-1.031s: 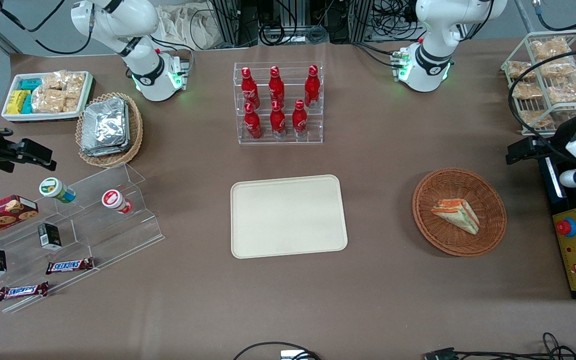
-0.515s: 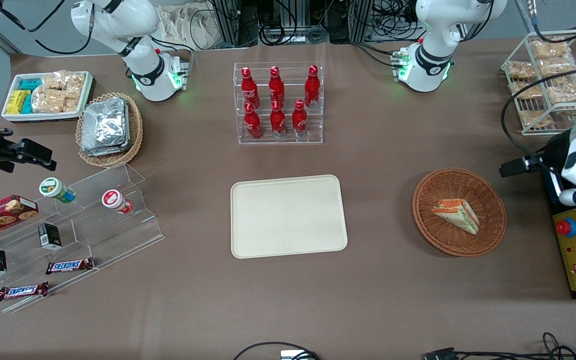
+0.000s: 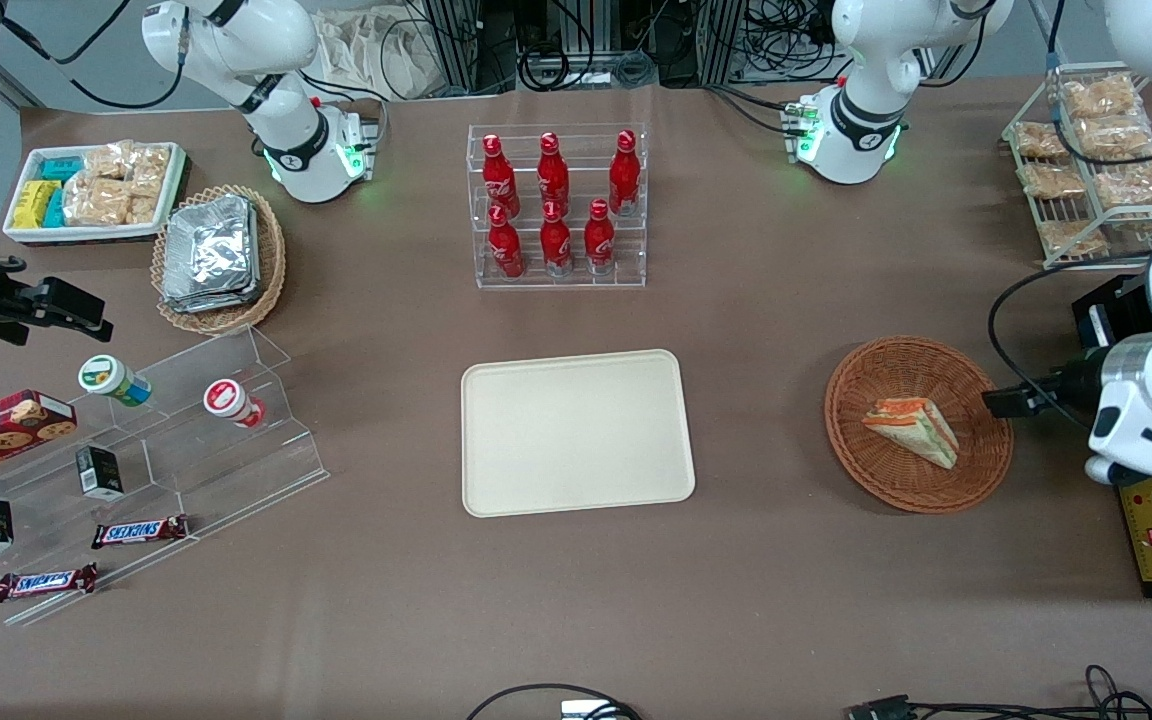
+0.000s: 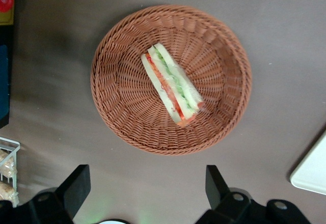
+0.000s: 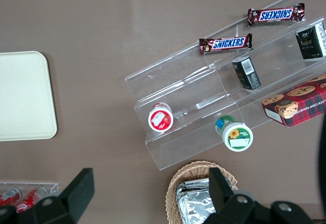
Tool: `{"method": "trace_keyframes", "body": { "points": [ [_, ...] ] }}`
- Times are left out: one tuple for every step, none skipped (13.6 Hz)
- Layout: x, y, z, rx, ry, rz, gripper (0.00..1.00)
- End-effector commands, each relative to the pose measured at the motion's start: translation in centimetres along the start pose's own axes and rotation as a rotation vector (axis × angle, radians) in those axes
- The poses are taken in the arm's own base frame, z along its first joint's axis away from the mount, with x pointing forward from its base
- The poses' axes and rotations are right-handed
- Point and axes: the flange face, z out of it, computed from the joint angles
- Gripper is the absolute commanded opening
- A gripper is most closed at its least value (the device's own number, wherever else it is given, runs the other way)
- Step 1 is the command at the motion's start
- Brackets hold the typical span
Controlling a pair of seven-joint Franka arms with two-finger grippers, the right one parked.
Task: Place sandwich from basket to tray
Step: 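Move the left gripper over the wicker basket above the sandwich, then lower the open left gripper and close it on the wrapped sandwich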
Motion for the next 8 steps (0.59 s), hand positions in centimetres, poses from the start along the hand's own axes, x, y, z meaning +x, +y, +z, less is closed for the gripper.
{"method": "trace_keyframes", "body": {
  "points": [
    [1.1, 0.7, 1.9, -0.003, -0.026, -0.007, 1.0],
    [1.7, 1.0, 2.8, -0.004, -0.026, -0.008, 1.0],
    [2.4, 1.0, 3.9, -0.003, -0.032, -0.01, 1.0],
    [3.2, 1.2, 5.2, -0.002, -0.035, -0.011, 1.0],
    [4.1, 1.3, 6.7, -0.007, -0.043, -0.024, 1.0],
    [4.9, 0.8, 7.7, -0.028, -0.047, -0.055, 1.0],
    [5.4, 0.9, 8.7, -0.042, -0.057, -0.075, 1.0],
    [5.9, 1.3, 9.7, -0.048, -0.06, -0.092, 1.0]
  ]
}}
